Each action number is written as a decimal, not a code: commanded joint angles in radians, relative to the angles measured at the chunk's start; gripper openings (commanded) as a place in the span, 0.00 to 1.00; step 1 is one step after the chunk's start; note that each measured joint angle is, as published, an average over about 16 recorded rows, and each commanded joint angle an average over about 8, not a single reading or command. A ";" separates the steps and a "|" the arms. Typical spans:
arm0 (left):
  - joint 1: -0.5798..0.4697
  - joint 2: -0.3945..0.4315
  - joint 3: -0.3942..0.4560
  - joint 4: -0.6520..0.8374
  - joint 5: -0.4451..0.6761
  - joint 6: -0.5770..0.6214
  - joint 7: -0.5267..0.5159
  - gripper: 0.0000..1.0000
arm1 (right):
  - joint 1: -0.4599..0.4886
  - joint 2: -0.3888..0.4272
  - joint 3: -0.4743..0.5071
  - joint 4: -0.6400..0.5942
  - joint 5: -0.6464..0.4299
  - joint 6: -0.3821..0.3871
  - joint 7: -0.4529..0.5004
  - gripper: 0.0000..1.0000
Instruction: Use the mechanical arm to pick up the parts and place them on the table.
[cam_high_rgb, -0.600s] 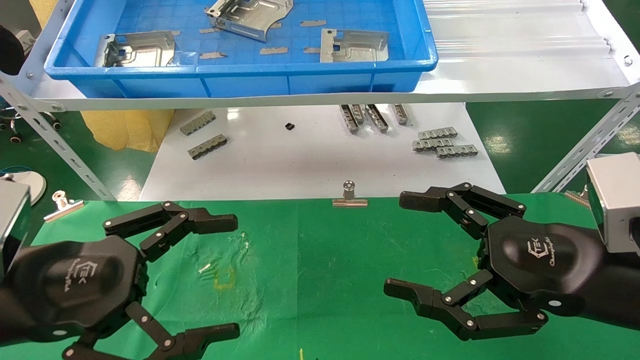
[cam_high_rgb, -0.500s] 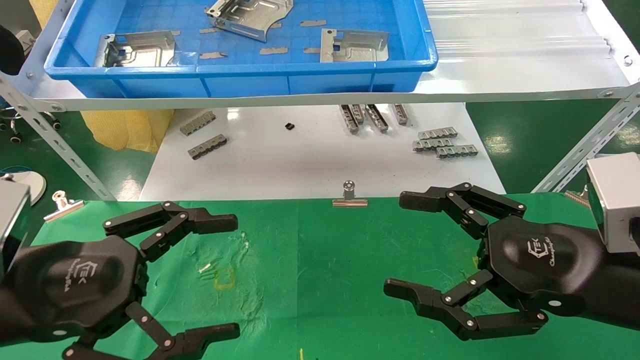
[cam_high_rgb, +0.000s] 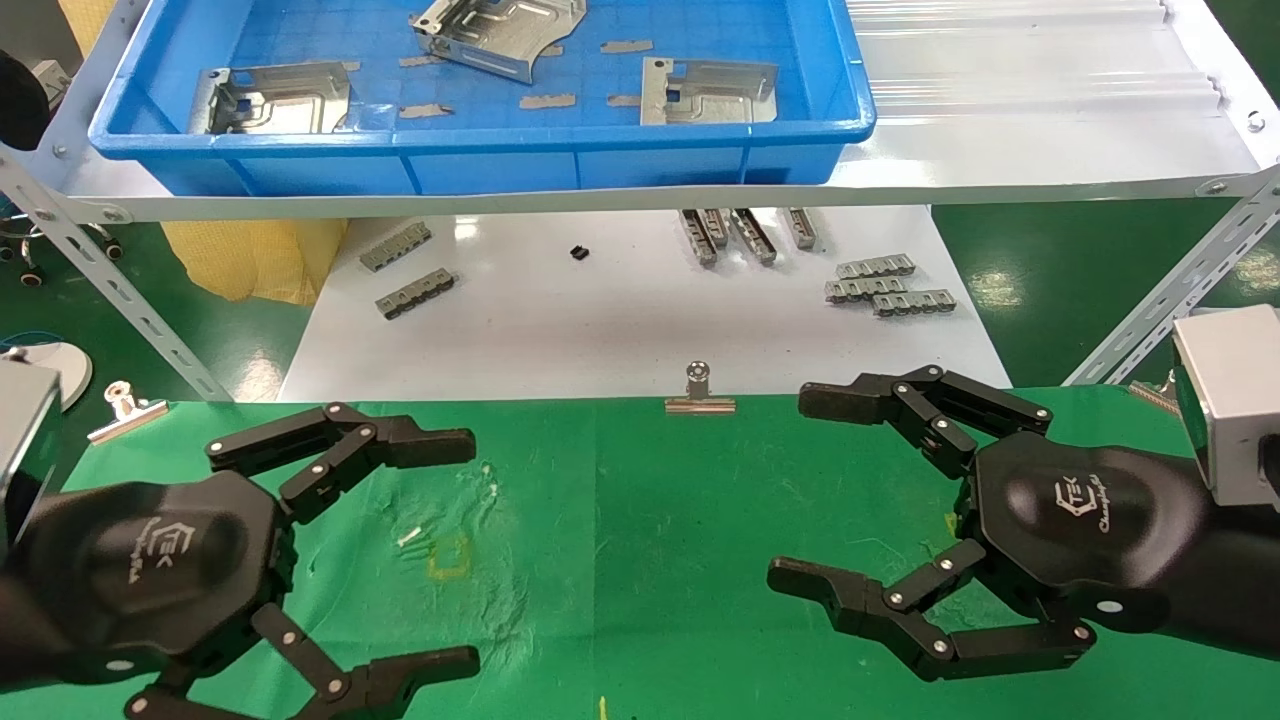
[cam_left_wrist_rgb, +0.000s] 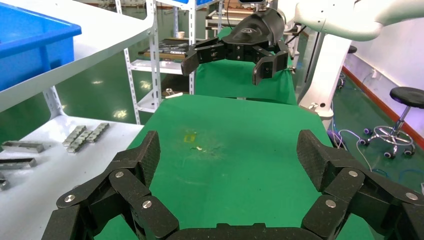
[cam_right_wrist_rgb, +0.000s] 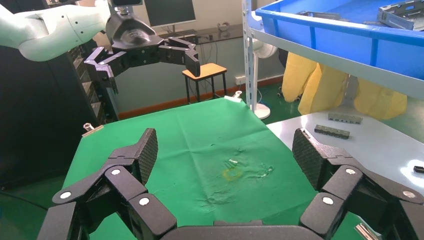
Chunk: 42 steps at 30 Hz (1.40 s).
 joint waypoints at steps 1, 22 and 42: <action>0.000 0.000 0.000 0.000 0.000 0.000 0.000 1.00 | 0.000 0.000 0.000 0.000 0.000 0.000 0.000 0.55; 0.000 0.000 0.000 0.000 0.000 0.000 0.000 1.00 | 0.000 0.000 0.000 0.000 0.000 0.000 0.000 0.00; 0.000 0.000 0.000 0.000 0.000 0.000 0.000 1.00 | 0.000 0.000 0.000 0.000 0.000 0.000 0.000 0.00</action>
